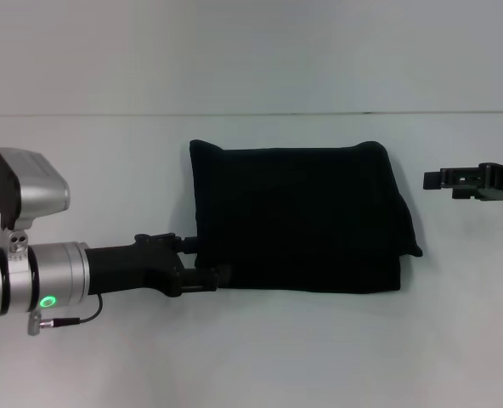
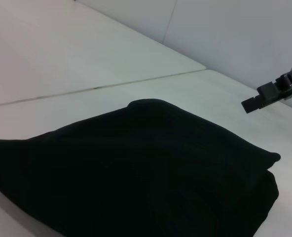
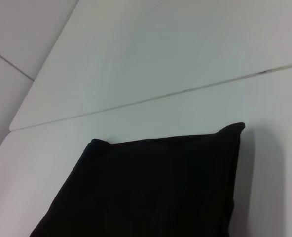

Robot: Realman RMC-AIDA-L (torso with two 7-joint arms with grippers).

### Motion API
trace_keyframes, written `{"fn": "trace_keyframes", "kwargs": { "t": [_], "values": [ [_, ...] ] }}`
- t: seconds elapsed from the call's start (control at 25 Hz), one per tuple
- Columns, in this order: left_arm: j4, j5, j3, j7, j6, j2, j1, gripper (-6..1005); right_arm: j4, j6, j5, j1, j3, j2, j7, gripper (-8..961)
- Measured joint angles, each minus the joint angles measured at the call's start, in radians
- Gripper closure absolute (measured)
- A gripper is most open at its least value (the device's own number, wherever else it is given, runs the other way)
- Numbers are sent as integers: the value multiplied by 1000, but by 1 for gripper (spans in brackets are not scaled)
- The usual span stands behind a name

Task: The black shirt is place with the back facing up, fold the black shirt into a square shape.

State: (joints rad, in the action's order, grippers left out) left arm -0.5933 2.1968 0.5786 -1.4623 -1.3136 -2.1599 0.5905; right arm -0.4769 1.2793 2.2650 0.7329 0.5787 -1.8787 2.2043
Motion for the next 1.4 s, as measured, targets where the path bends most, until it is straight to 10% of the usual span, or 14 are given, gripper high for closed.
{"fn": "trace_keyframes", "kwargs": {
  "t": [0.92, 1.4],
  "values": [
    [-23, 9, 56, -4, 59, -2, 11, 306, -7, -1, -1, -1, -6, 0, 0, 121],
    [-36, 9, 76, -9, 65, -4, 12, 873, -9, -1, -1, -4, -9, 3, 0, 122]
  ]
}}
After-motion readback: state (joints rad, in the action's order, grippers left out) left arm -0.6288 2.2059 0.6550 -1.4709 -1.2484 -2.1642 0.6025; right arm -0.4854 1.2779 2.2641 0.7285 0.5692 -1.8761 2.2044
